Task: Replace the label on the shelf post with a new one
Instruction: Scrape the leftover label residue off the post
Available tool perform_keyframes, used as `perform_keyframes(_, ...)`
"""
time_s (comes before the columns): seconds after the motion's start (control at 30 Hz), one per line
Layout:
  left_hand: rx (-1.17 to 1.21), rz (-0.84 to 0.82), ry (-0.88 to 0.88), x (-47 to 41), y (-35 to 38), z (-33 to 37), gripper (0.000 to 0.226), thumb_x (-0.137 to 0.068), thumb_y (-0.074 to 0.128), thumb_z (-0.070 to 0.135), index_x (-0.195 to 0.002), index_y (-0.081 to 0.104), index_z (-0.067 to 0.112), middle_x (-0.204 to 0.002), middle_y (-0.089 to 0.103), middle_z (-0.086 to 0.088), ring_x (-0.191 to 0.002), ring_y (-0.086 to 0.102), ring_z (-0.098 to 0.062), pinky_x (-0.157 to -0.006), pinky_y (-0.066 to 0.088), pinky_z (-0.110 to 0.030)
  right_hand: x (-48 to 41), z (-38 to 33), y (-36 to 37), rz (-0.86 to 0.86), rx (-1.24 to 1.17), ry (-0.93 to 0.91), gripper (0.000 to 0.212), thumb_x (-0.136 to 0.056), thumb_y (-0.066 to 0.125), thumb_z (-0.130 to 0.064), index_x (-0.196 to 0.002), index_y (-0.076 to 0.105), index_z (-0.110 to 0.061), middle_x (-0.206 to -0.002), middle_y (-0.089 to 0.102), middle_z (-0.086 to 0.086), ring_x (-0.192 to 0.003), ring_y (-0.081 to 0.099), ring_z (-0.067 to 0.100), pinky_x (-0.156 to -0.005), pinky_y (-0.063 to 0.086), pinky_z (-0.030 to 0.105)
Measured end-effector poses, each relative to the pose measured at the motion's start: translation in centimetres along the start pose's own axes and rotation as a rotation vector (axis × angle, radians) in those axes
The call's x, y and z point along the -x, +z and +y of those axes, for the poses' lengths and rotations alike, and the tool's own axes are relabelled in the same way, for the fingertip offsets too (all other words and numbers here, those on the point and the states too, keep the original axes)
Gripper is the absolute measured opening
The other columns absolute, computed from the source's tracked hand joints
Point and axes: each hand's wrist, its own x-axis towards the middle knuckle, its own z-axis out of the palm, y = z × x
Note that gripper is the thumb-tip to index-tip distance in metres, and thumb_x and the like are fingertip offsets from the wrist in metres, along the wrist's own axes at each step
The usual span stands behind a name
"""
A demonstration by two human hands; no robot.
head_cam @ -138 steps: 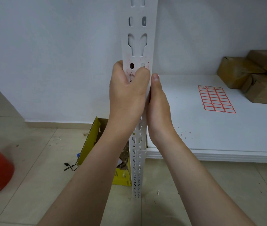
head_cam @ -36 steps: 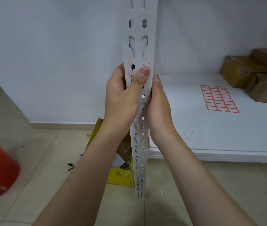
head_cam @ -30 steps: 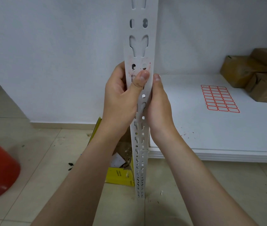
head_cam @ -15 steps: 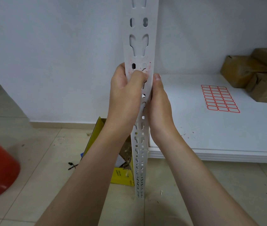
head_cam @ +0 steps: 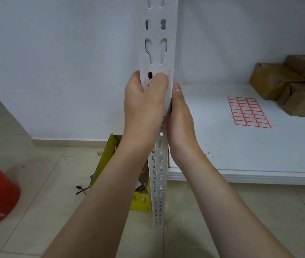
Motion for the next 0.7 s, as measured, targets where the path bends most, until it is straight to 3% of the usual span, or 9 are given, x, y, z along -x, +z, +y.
perform_keyframes(0.1, 0.006, 0.001, 0.002, -0.1, 0.1, -0.1, 0.009, -0.084, 0.054, 0.023, -0.078, 0.051, 0.017, -0.068, 0.053, 0.006, -0.061, 0.055, -0.011, -0.060, 0.048, -0.024, 0.0, 0.0, 0.0, 0.006, 0.006, 0.006, 0.097, -0.070, 0.039, -0.085, -0.151, 0.059, -0.035, -0.154, 0.062, -0.008, -0.146, 0.054, 0.012, -0.125, 0.041, 0.049)
perform_keyframes(0.23, -0.027, 0.017, 0.034, -0.2, 0.2, -0.8, 0.004, -0.081, 0.050, 0.017, -0.080, 0.053, 0.017, -0.070, 0.055, 0.007, -0.065, 0.057, -0.013, -0.063, 0.050, -0.028, 0.1, -0.1, 0.1, 0.012, -0.018, 0.017, 0.104, -0.065, 0.041, -0.086, -0.154, 0.056, -0.033, -0.156, 0.060, -0.007, -0.147, 0.053, 0.011, -0.126, 0.039, 0.048)
perform_keyframes(0.5, 0.128, -0.039, 0.019, -0.2, -0.7, -1.3, 0.022, -0.078, 0.048, 0.009, -0.096, 0.062, 0.008, -0.085, 0.068, -0.005, -0.078, 0.065, -0.020, -0.067, 0.055, -0.030, -0.1, 0.1, 0.1, 0.034, 0.076, -0.034, 0.103, -0.070, 0.031, -0.086, -0.156, 0.053, -0.035, -0.160, 0.056, -0.006, -0.151, 0.048, 0.015, -0.128, 0.035, 0.052)
perform_keyframes(0.6, 0.149, -0.042, 0.043, 0.1, -0.7, -1.5, 0.027, -0.091, 0.055, 0.014, -0.113, 0.065, 0.002, -0.103, 0.074, -0.018, -0.096, 0.074, -0.033, -0.082, 0.062, -0.039, 0.1, 0.0, 0.1, 0.028, 0.051, -0.033, 0.102, -0.070, 0.033, -0.086, -0.156, 0.053, -0.033, -0.160, 0.057, -0.006, -0.151, 0.049, 0.013, -0.127, 0.036, 0.050)
perform_keyframes(0.7, 0.127, -0.022, 0.068, 0.1, -0.8, -2.0, 0.019, -0.104, 0.057, 0.009, -0.120, 0.064, 0.003, -0.108, 0.075, -0.013, -0.099, 0.077, -0.027, -0.083, 0.064, -0.035, 0.3, -0.2, 0.1, 0.035, 0.053, -0.028, 0.102, -0.071, 0.034, -0.085, -0.155, 0.055, -0.032, -0.158, 0.058, -0.005, -0.149, 0.051, 0.013, -0.126, 0.039, 0.048)
